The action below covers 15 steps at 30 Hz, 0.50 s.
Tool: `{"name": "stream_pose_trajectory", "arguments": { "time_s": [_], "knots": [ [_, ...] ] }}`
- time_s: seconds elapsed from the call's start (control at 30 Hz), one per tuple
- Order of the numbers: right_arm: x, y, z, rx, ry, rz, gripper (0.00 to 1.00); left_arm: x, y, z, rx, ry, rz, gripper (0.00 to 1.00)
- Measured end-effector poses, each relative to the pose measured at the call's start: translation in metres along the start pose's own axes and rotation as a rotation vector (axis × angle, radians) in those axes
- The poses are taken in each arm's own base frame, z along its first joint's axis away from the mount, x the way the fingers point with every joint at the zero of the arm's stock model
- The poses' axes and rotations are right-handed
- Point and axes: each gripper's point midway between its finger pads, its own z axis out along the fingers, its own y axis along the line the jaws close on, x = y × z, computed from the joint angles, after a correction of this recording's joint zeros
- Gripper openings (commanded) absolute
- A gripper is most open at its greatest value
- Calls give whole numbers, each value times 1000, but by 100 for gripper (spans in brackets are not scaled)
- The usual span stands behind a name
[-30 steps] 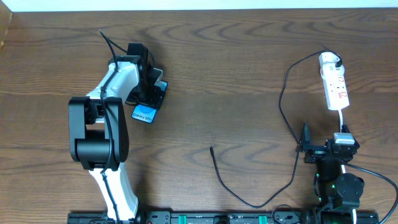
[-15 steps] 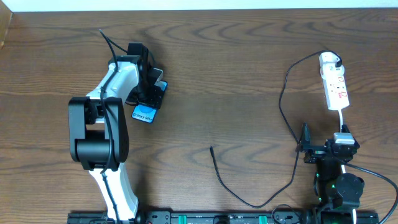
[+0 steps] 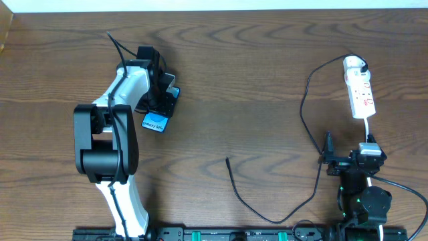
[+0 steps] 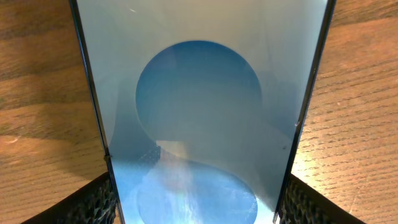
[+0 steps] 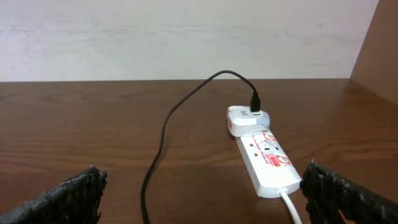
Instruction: Plug charger to phone and switch on socket
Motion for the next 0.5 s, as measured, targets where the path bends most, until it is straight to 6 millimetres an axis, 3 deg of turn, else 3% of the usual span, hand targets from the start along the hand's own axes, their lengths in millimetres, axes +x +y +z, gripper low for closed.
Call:
{"name": "stream_pose_trajectory", "arguments": {
  "time_s": [0.5],
  "knots": [
    [0, 0, 0, 0, 0, 0, 99, 1, -1, -3, 5, 3, 0, 8]
  ]
}}
